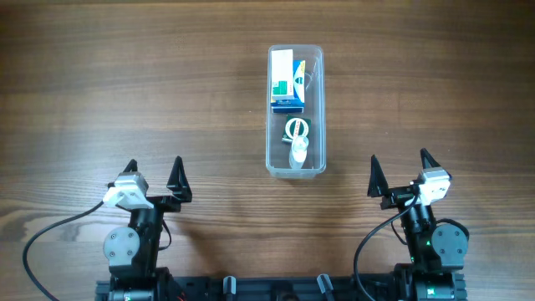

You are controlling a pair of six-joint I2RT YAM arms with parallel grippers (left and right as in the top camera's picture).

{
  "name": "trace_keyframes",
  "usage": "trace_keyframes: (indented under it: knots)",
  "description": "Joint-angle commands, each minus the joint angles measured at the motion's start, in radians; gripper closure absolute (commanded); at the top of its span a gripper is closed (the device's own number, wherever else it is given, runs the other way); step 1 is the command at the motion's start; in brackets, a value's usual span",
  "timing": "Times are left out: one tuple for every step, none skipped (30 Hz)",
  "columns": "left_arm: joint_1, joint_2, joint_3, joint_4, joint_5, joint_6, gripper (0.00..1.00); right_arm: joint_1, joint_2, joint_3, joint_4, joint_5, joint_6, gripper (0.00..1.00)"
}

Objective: Pack container

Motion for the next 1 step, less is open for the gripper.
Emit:
trace_keyframes:
  knots:
    - [0.008, -0.010, -0.006, -0.003, 0.012, 0.016, 0.00, -0.006, -0.009, -0.003, 0.003, -0.020, -0.018, 0.00]
